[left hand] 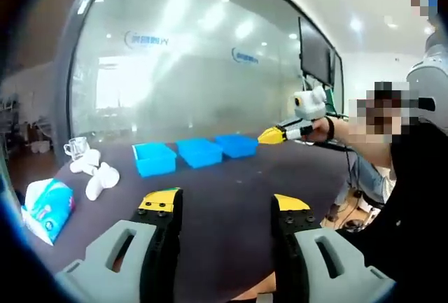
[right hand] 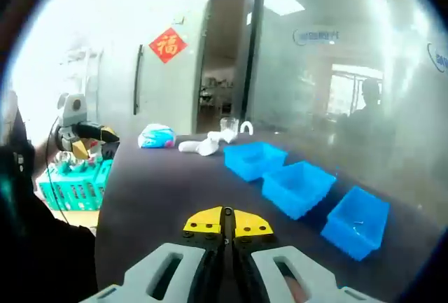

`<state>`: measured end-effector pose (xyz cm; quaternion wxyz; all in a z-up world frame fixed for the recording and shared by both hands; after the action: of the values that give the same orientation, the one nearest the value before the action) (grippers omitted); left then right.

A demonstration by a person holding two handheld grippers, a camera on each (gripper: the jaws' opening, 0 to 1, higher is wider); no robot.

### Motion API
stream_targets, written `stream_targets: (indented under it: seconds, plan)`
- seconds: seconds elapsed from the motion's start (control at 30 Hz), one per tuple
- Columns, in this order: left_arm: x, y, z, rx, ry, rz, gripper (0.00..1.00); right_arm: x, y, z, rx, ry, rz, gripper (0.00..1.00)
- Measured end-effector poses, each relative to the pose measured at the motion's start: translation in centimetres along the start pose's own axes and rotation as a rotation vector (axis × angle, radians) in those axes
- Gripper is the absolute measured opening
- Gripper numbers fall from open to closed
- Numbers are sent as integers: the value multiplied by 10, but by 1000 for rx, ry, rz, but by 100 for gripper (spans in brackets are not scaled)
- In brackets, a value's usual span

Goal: Sort the screws, nuts, and washers into the corresponding bins

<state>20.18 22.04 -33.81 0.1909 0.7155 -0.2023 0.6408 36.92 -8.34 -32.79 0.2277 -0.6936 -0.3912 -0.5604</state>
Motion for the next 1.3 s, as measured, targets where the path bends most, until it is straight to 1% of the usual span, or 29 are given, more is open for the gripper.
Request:
stream_targets:
  seconds: [0.17, 0.27, 0.37, 0.53, 0.63, 0.7, 0.73, 0.87, 1.0, 1.03, 1.17, 1.23, 1.3]
  plan:
    - [3, -3, -2, 32, 16, 1, 49, 5, 7, 9, -67, 53, 39, 1]
    - [4, -5, -4, 66, 11, 16, 49, 13, 17, 16, -151, 95, 59, 1]
    - [3, -5, -5, 83, -3, 31, 49, 18, 25, 24, -208, 104, 73, 1]
    - [2, -5, -6, 98, -2, 13, 49, 27, 34, 39, -247, 123, 95, 1]
    - [1, -5, -7, 107, 1, 7, 49, 34, 40, 48, -264, 155, 115, 1]
    - [1, -6, -8, 113, 4, 2, 49, 38, 47, 57, -288, 160, 114, 1]
    - [0, -6, -9, 115, 5, -1, 49, 41, 58, 63, -302, 165, 119, 1]
    - [0, -6, -12, 121, 8, -3, 49, 45, 67, 80, -342, 157, 110, 1]
    - [0, -6, -14, 122, 8, -12, 49, 48, 76, 98, -372, 124, 104, 1]
    - [0, -6, -15, 125, 7, -9, 49, 50, 78, 103, -385, 126, 97, 1]
    - [1, -7, -17, 133, 9, -13, 49, 54, 89, 120, -404, 117, 98, 1]
    - [0, -7, -17, 137, 4, -10, 49, 54, 95, 129, -428, 100, 86, 1]
    - [0, -7, -18, 137, 2, -9, 49, 53, 99, 138, -431, 87, 90, 1]
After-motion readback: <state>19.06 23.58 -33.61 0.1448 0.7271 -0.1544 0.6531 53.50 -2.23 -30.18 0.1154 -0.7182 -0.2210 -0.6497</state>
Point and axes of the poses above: the point that each gripper's makers call its tool centre point, and the gripper's own axes: z roughly forward along the fingers, y roughly to its right, x roughly out of its top, the point moved 8 cm from there along -z, roughly backward along the fingers, and after that the axes turned 1 degree about -x, right-handed, at the moved point
